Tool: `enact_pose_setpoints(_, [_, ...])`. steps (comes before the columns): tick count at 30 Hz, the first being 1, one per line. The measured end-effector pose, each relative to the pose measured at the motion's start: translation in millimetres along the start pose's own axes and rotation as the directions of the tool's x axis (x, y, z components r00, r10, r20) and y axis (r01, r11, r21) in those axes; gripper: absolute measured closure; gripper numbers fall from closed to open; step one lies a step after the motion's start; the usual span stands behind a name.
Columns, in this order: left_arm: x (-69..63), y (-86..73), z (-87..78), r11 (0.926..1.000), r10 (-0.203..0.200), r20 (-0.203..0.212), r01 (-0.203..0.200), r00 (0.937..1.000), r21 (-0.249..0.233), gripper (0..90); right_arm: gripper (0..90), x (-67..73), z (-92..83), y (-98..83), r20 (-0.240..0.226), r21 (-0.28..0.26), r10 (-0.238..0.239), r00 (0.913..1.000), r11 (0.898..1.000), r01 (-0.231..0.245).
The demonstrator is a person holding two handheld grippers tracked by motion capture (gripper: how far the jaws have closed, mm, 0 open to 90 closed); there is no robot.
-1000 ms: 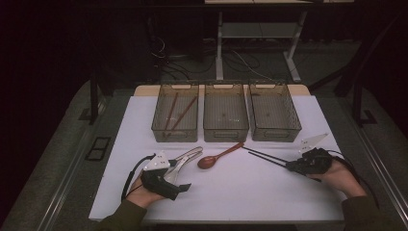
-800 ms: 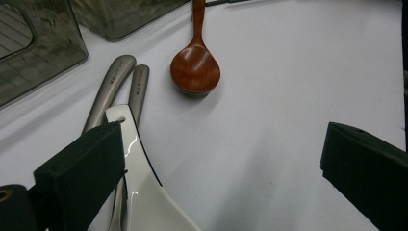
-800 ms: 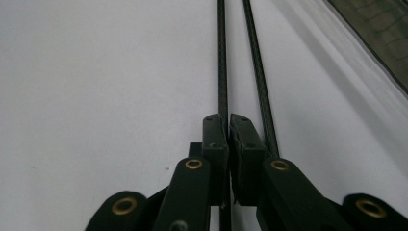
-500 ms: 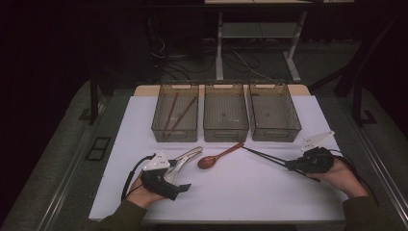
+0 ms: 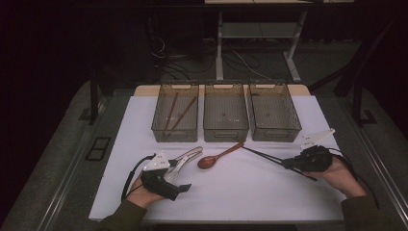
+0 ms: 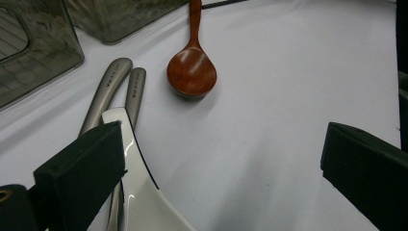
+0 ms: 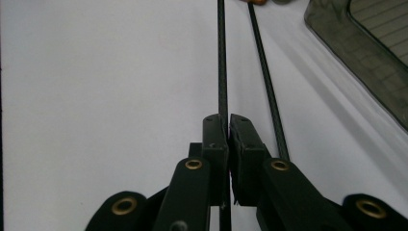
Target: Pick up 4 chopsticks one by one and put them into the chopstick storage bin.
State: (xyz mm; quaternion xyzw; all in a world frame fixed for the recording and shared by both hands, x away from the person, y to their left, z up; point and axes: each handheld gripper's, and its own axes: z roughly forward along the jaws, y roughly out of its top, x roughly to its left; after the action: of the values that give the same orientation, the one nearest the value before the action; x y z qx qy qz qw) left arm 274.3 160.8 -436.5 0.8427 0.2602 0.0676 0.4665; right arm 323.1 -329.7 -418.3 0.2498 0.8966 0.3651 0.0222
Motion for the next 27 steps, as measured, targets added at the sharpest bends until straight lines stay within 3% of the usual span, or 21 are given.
enact_pose_setpoints(10, [-0.3,-0.1,0.4,1.0,0.0,0.003,0.0,1.0,-0.001,0.7,85.7,6.6,5.5,15.3,0.031,0.012,-0.002,0.9995,1.0,0.002])
enact_pose_setpoints(19, [-0.4,0.1,0.5,1.0,0.003,0.005,-0.003,1.0,-0.003,0.7,85.7,10.6,13.3,28.2,-0.027,-0.016,-0.013,0.9996,1.0,0.012])
enact_pose_setpoints(27, [-0.1,-0.8,1.2,0.9997,0.023,-0.007,-0.023,0.9997,0.008,0.8,85.7,15.7,17.8,42.7,-0.039,-0.034,-0.038,0.9985,0.999,0.036])
